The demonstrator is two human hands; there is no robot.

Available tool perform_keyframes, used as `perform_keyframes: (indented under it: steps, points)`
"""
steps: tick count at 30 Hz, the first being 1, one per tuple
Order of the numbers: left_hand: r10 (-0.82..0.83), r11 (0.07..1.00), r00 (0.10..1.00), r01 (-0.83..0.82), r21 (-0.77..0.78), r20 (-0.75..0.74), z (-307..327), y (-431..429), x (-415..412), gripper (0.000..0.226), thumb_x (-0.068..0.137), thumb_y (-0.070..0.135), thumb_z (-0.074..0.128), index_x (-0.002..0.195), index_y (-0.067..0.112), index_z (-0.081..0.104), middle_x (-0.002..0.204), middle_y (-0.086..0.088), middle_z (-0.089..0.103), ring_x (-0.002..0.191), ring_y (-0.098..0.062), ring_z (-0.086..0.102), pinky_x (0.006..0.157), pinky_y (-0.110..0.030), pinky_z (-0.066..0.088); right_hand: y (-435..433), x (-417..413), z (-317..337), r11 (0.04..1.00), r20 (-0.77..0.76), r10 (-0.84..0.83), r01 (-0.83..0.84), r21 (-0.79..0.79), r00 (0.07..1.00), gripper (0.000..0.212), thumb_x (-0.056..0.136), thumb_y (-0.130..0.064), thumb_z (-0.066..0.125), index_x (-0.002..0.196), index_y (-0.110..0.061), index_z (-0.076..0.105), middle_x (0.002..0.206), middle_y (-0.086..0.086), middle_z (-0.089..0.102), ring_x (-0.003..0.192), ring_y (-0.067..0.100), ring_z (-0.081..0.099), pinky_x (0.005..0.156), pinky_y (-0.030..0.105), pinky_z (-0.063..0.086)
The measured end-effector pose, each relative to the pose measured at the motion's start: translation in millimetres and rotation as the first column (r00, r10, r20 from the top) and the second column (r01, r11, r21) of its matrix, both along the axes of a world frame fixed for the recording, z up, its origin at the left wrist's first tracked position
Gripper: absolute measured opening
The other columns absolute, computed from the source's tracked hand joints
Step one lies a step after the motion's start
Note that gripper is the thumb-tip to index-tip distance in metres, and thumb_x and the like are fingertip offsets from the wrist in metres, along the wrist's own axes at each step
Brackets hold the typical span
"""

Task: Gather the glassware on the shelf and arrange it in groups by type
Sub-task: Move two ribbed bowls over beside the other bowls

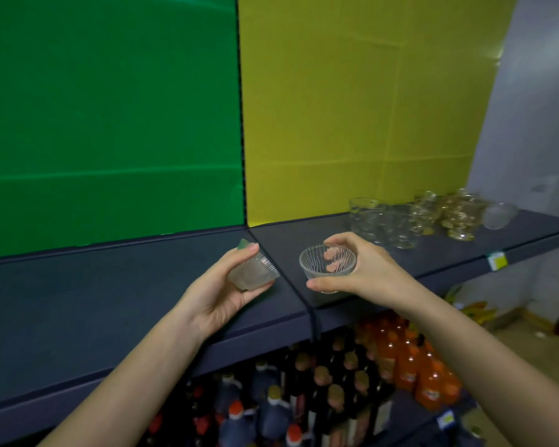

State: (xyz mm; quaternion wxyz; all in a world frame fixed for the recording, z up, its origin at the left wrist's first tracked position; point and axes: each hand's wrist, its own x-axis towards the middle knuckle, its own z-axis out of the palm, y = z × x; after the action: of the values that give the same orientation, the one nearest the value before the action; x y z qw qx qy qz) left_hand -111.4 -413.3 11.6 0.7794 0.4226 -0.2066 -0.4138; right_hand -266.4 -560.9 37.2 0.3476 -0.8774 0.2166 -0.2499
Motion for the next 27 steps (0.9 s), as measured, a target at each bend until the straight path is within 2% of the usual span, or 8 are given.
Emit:
perform_keyframes:
  steps: [3, 6, 9, 13, 15, 19, 23, 27]
  points:
    - [-0.035, 0.999, 0.999, 0.035, -0.040, 0.010, -5, -35, -33, 0.037, 0.068, 0.020, 0.064, 0.104, 0.015, 0.057, 0.099, -0.008, 0.060, 0.105, -0.025, 0.056, 0.083, -0.039, 0.053, -32, -35, -3, 1.000, -0.004, -0.017, 0.017, -0.005, 1.000, 0.068, 0.056, -0.040, 0.084, 0.114, -0.027, 0.051, 0.102, -0.012, 0.059, 0.098, 0.006, 0.056, 0.077, 0.020, 0.040]
    - [-0.049, 0.996, 0.997, 0.053, -0.067, 0.055, -10, -69, -66, 0.030, 0.069, 0.023, 0.063, 0.097, 0.016, 0.059, 0.094, -0.005, 0.058, 0.097, -0.021, 0.058, 0.085, -0.039, 0.053, -64, -71, -6, 1.000, -0.026, -0.025, 0.025, -0.009, 0.999, 0.067, 0.056, -0.043, 0.083, 0.112, -0.031, 0.049, 0.105, -0.012, 0.057, 0.093, 0.001, 0.056, 0.071, 0.014, 0.043]
    - [-0.033, 0.996, 0.995, 0.041, -0.085, 0.099, -15, -104, -98, 0.028, 0.067, 0.026, 0.064, 0.093, 0.017, 0.057, 0.097, -0.007, 0.058, 0.093, -0.018, 0.060, 0.082, -0.039, 0.055, -98, -105, -11, 0.997, -0.050, -0.070, 0.069, -0.019, 0.996, 0.069, 0.054, -0.049, 0.082, 0.112, -0.034, 0.048, 0.115, -0.009, 0.056, 0.105, 0.010, 0.055, 0.083, 0.027, 0.046]
    - [-0.038, 0.997, 0.980, 0.050, -0.058, 0.193, -15, -150, -135, 0.048, 0.058, 0.031, 0.070, 0.100, 0.015, 0.054, 0.100, -0.007, 0.058, 0.089, -0.016, 0.060, 0.085, -0.041, 0.052, -135, -144, -11, 0.991, -0.053, -0.132, 0.131, -0.020, 0.990, 0.074, 0.053, -0.049, 0.082, 0.116, -0.030, 0.048, 0.117, -0.008, 0.057, 0.109, 0.013, 0.055, 0.093, 0.037, 0.047]
    - [-0.036, 0.998, 0.968, 0.048, -0.040, 0.248, -12, -172, -151, 0.054, 0.055, 0.031, 0.072, 0.102, 0.015, 0.052, 0.095, -0.006, 0.061, 0.080, -0.013, 0.061, 0.086, -0.041, 0.049, -154, -161, -11, 0.985, -0.047, -0.168, 0.167, -0.034, 0.985, 0.074, 0.054, -0.047, 0.082, 0.117, -0.028, 0.049, 0.118, -0.007, 0.056, 0.110, 0.013, 0.054, 0.093, 0.036, 0.046]
    - [-0.044, 0.998, 0.938, 0.058, -0.029, 0.345, -8, -217, -175, 0.059, 0.053, 0.024, 0.075, 0.106, 0.014, 0.051, 0.090, -0.001, 0.065, 0.067, -0.005, 0.064, 0.057, -0.020, 0.050, -195, -189, -10, 0.971, -0.022, -0.239, 0.238, -0.037, 0.971, 0.075, 0.055, -0.047, 0.082, 0.119, -0.027, 0.049, 0.114, -0.009, 0.055, 0.108, 0.011, 0.053, 0.088, 0.029, 0.044]
    - [-0.068, 0.996, 0.900, 0.083, -0.014, 0.431, -8, -266, -195, 0.062, 0.050, 0.015, 0.083, 0.103, 0.019, 0.052, 0.094, -0.002, 0.062, 0.075, -0.009, 0.062, 0.058, -0.017, 0.049, -237, -212, -12, 0.952, 0.013, -0.304, 0.304, -0.028, 0.953, 0.076, 0.056, -0.044, 0.083, 0.122, -0.023, 0.050, 0.115, -0.007, 0.055, 0.106, 0.011, 0.053, 0.083, 0.025, 0.043]
    - [-0.066, 0.995, 0.864, 0.097, -0.037, 0.499, -9, -319, -213, 0.072, 0.036, 0.023, 0.086, 0.099, 0.023, 0.052, 0.096, -0.001, 0.062, 0.074, -0.005, 0.064, 0.063, -0.018, 0.051, -286, -229, -16, 0.944, 0.034, -0.329, 0.330, -0.020, 0.944, 0.072, 0.058, -0.040, 0.083, 0.119, -0.024, 0.050, 0.114, -0.007, 0.054, 0.105, 0.010, 0.052, 0.078, 0.022, 0.042]
